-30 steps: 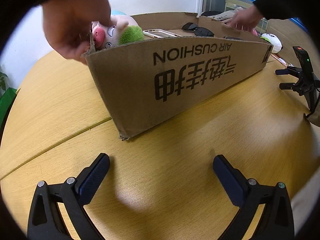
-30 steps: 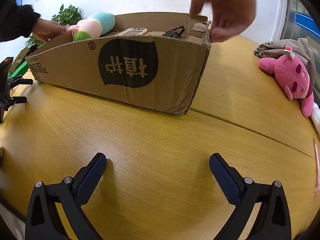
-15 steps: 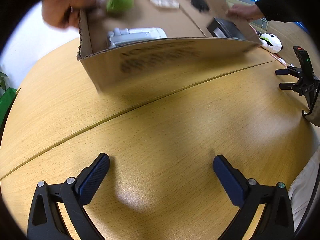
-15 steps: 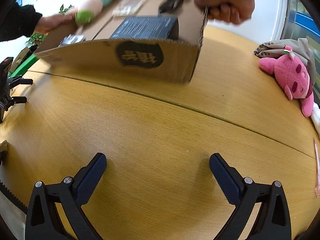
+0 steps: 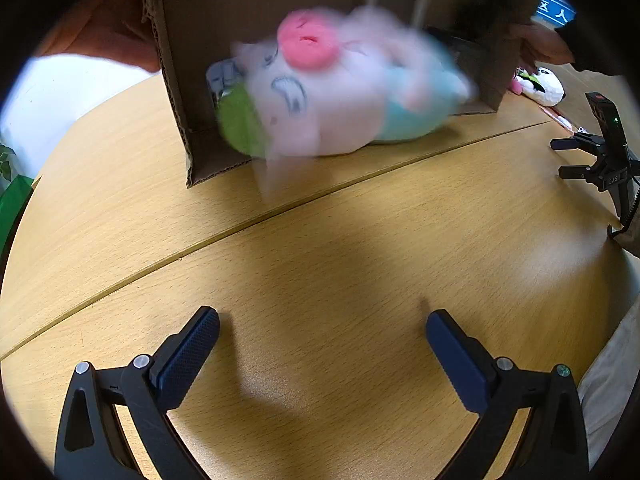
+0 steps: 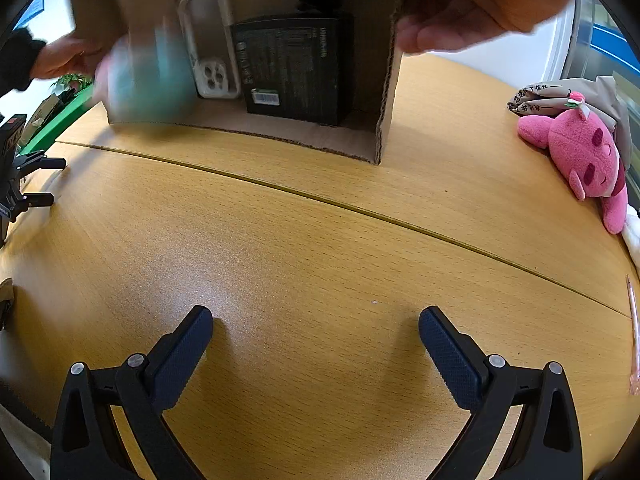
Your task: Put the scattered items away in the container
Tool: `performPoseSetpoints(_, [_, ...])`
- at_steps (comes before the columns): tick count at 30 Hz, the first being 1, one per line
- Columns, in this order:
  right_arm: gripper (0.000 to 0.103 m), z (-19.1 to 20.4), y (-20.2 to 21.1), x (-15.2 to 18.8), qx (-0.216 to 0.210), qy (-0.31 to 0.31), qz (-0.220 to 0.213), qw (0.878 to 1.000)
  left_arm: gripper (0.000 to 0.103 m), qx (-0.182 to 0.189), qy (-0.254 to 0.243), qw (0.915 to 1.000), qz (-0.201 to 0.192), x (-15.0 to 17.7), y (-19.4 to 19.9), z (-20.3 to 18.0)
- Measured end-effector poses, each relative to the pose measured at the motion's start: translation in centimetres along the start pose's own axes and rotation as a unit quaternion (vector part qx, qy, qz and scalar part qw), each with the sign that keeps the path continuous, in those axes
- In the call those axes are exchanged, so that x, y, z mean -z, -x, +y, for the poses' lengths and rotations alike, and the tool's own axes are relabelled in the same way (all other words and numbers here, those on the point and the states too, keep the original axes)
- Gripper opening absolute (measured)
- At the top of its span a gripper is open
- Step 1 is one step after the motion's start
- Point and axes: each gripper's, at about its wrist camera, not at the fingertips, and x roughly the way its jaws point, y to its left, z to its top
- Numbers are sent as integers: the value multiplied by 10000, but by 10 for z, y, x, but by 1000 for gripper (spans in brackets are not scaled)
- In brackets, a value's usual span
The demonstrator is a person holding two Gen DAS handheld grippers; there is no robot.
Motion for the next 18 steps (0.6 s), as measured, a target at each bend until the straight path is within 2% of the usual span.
performPoseSetpoints(18, [103, -10, 1, 4, -34, 16, -3, 10000, 103, -9, -5, 10000, 8, -4, 8, 5])
